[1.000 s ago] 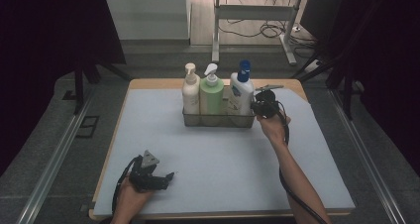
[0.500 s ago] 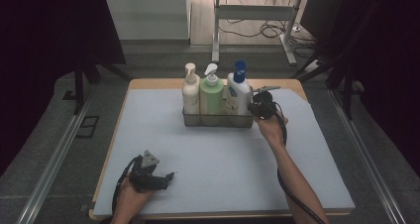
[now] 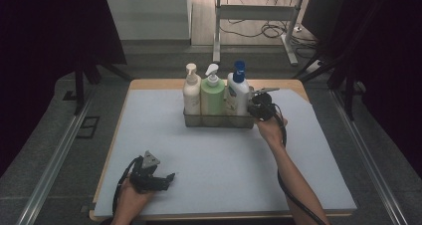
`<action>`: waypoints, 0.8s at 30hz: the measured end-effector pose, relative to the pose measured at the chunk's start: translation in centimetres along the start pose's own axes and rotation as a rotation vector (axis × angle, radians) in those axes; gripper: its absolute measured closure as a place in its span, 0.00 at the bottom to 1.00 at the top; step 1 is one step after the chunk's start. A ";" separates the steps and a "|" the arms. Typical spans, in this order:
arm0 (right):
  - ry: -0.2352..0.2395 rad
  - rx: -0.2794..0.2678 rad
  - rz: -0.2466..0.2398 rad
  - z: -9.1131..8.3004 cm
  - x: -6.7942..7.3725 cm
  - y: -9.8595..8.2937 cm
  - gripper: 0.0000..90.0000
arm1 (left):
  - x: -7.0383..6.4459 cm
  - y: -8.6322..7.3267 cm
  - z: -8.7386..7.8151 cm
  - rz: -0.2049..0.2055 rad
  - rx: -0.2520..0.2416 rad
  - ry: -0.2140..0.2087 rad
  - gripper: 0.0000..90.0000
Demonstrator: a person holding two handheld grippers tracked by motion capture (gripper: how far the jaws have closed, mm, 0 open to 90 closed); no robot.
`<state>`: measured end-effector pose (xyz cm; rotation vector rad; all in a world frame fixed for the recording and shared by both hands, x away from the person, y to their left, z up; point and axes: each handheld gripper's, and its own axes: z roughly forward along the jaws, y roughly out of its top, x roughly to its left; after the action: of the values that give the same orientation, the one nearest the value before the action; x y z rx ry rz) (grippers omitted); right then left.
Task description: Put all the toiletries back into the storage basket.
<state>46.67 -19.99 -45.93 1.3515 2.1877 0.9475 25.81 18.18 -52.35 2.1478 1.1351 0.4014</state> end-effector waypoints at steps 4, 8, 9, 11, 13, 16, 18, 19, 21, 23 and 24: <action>0.007 -0.002 -0.003 0.1 0.2 0.0 0.98 | 0.0 0.0 0.0 0.000 0.000 0.000 0.14; 0.017 -0.002 -0.008 0.2 0.4 0.1 0.97 | 0.0 0.0 0.0 0.000 0.000 0.000 0.14; 0.020 0.000 -0.008 0.3 0.6 0.1 0.97 | 0.0 0.0 0.0 0.000 0.000 0.000 0.14; 0.026 0.004 -0.012 0.4 0.7 0.1 0.97 | 0.0 0.0 0.0 0.000 0.000 0.000 0.14; 0.028 0.007 -0.013 0.5 0.9 0.1 0.97 | 0.0 0.0 0.0 0.000 0.000 0.000 0.14; 0.027 0.013 -0.018 0.6 1.0 0.1 0.97 | 0.0 0.0 0.0 0.000 0.000 0.000 0.14; 0.032 0.018 -0.018 0.7 1.1 0.0 0.96 | 0.0 0.0 0.0 0.000 0.000 0.000 0.14; 0.039 0.017 -0.017 0.8 1.1 0.0 0.96 | 0.0 0.0 0.0 0.000 0.000 0.000 0.14; 0.044 0.017 -0.017 0.8 1.3 0.0 0.96 | 0.0 0.0 0.0 0.000 0.000 0.000 0.14; 0.046 0.018 -0.024 0.8 1.5 0.0 0.96 | 0.0 0.0 0.0 0.000 0.000 0.000 0.14; 0.052 0.017 -0.025 0.8 1.5 0.0 0.96 | 0.0 0.0 0.0 0.000 0.000 0.000 0.14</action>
<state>46.55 -18.33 -46.45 1.3186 2.2508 0.9665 25.81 18.18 -52.35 2.1479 1.1348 0.4011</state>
